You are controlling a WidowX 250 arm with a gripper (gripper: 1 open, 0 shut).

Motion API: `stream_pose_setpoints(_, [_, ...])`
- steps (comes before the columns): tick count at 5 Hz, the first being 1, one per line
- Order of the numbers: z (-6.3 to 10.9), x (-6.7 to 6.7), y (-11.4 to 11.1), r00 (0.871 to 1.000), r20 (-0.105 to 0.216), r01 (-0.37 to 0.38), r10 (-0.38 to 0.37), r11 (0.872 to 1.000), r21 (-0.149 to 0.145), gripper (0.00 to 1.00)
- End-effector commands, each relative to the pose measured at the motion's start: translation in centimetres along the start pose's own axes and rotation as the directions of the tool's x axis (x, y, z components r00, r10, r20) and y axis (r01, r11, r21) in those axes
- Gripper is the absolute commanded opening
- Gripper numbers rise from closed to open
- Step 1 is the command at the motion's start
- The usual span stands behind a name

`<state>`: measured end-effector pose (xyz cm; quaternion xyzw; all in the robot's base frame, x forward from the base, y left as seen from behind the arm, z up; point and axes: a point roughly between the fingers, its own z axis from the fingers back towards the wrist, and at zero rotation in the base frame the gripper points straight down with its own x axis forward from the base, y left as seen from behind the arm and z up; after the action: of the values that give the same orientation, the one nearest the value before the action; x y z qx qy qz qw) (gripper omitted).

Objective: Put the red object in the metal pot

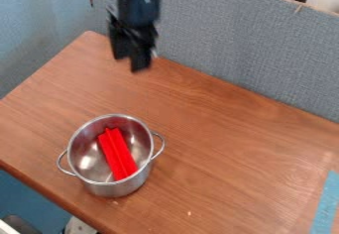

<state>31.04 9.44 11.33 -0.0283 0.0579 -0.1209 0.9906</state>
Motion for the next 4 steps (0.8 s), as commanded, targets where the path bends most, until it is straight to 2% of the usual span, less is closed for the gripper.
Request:
stream_pose_setpoints(1, [2.8,-2.8,-5.9,0.995,0.035,0.091,-0.092,0.996,0.022,1.00])
stream_pose_setpoints(2, [2.2,-4.3,-11.3,0.982,0.014,0.186,-0.187,0.982,0.043,1.00])
stream_pose_setpoints(3, [0.6,-7.0,-12.2,0.995,0.010,0.097,-0.098,0.995,0.017,1.00])
stream_pose_setpoints(4, [-0.3,-9.5,-12.9,1.000,0.006,0.011,-0.011,1.000,-0.001,1.00])
